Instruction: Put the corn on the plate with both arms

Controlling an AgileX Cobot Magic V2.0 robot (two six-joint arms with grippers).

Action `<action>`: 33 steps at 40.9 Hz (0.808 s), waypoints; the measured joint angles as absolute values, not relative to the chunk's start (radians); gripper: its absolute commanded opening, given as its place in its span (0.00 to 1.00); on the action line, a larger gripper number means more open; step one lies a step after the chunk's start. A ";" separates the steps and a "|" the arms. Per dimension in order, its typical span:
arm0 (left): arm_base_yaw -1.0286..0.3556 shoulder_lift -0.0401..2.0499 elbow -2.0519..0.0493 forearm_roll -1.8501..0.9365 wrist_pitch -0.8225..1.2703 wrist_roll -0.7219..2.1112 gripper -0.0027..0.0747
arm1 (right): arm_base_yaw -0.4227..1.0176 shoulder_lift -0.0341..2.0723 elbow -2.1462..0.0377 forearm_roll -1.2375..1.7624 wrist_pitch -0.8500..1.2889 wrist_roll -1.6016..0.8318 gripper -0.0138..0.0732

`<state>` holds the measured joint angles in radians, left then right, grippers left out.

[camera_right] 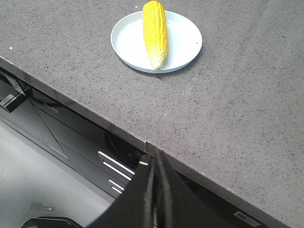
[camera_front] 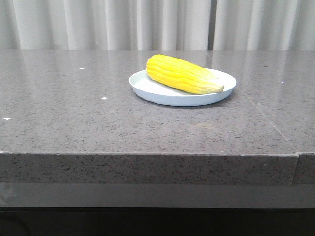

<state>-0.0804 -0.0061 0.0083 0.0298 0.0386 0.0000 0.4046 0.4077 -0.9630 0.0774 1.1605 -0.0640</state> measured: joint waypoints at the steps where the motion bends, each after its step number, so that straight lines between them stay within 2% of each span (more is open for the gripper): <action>1: -0.080 -0.006 0.008 0.030 0.039 0.000 0.01 | 0.405 0.408 -0.963 0.077 1.160 -0.064 0.06; 11: -0.080 -0.006 0.008 0.030 0.039 0.000 0.01 | 0.369 0.379 -0.911 0.073 1.089 -0.064 0.06; 21: -0.080 -0.006 0.008 0.030 0.039 0.000 0.01 | 0.178 0.162 -0.510 0.073 0.605 -0.064 0.06; 33: -0.080 -0.006 0.008 0.030 0.039 0.000 0.01 | 0.079 -0.004 -0.089 0.085 0.171 -0.064 0.06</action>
<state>-0.0804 -0.0061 0.0083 0.0298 0.0386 0.0000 0.0789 -0.0038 -0.0887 0.0853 0.1712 -0.0640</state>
